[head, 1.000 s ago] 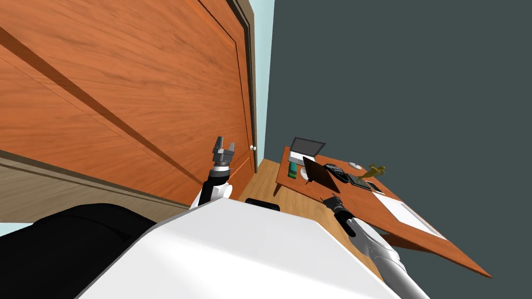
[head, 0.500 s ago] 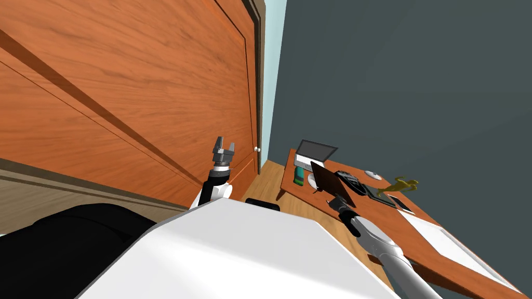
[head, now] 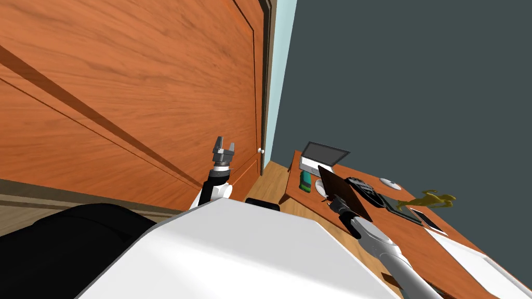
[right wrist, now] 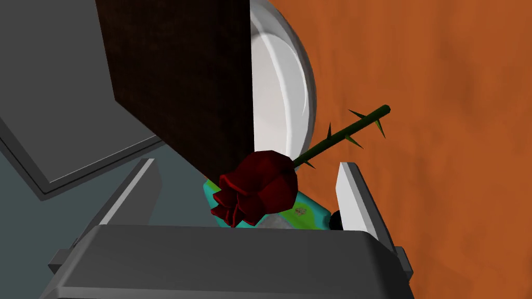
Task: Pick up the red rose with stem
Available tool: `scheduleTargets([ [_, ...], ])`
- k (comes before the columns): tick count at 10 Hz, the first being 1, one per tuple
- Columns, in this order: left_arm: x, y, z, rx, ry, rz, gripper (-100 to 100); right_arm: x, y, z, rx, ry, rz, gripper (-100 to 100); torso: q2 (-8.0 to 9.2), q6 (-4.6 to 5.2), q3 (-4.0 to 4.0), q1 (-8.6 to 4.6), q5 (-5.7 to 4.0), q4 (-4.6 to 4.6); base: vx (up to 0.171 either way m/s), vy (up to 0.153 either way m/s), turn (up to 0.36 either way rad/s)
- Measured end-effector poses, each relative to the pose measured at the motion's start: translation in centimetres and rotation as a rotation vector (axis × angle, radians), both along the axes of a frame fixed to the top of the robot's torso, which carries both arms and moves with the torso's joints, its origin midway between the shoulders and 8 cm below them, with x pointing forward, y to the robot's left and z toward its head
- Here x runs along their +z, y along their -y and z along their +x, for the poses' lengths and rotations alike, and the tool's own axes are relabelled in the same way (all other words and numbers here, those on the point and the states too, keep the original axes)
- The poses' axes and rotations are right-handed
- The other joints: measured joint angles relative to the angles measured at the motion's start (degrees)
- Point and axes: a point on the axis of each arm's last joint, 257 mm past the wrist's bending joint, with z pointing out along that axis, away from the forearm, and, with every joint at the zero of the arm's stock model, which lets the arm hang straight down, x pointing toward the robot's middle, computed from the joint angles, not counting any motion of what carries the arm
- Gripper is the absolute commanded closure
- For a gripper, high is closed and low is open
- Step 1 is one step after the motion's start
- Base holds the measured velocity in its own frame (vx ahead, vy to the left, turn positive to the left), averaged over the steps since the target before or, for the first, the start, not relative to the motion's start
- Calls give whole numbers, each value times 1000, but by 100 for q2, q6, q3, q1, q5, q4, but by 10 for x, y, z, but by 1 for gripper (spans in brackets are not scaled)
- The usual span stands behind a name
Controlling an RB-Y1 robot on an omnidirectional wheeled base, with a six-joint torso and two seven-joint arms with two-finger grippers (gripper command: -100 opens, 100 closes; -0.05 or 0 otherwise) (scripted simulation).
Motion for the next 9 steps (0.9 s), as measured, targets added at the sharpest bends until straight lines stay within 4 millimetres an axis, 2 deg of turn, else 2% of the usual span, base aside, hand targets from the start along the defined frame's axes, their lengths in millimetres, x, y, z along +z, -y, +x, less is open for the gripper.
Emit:
scheduleTargets([
  [4, 0, 0, 0, 0, 0, 0, 0, -15, 3, -1, -70, 1, 6, -100, 35, -2, 21, -45, -12, 8, -67, -76, 141],
  [5, 0, 0, 0, 0, 0, 0, 0, -15, 3, -1, -73, 1, 5, 100, 23, 1, 14, -35, -10, 6, -9, -3, -8],
  [9, 0, 0, 0, 0, 0, 0, 0, -18, 2, -3, -71, -4, 9, 100, 5, -3, 8, -16, 7, 10, -2, 0, 0],
])
